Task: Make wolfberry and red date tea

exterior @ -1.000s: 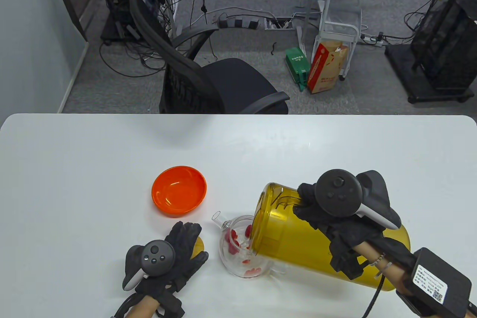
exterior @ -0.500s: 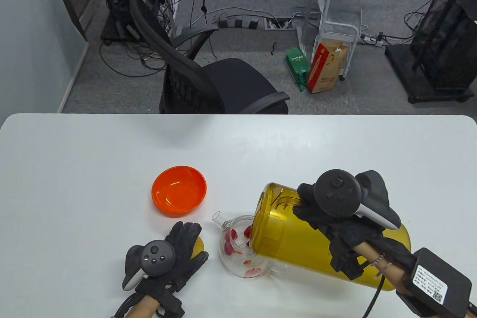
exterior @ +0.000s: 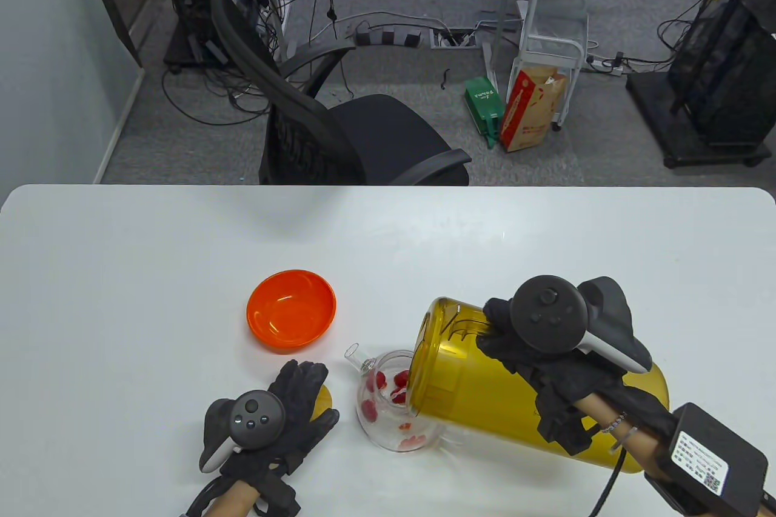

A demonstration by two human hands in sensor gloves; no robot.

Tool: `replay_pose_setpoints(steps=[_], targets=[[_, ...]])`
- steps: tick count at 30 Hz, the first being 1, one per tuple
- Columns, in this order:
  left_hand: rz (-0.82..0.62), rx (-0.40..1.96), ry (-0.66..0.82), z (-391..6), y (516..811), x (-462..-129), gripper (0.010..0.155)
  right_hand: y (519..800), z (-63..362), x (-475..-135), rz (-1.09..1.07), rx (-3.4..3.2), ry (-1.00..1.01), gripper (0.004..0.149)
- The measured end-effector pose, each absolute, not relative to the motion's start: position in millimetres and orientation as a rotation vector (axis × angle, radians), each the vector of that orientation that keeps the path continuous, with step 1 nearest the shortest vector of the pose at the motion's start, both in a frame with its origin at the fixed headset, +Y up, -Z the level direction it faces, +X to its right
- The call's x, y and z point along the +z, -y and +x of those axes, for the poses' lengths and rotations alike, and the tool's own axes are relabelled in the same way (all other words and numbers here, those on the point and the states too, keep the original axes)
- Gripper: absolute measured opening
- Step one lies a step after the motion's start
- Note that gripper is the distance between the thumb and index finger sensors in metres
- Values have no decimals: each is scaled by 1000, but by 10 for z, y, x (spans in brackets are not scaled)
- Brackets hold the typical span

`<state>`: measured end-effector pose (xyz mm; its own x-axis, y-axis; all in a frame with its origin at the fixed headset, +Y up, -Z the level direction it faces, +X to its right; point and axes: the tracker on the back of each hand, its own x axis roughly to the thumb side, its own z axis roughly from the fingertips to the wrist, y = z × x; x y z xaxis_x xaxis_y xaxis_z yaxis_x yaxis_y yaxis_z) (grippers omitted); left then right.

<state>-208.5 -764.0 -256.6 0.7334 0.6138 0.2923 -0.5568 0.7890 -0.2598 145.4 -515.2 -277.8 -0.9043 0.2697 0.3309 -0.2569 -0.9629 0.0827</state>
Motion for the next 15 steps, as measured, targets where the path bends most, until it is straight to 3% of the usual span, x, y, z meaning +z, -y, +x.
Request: replay_pose_setpoints(steps=[15], targets=[[-158,645,377,-2084,7635,-2564,73,5140,1434,-2778,501,2835,-58,36]])
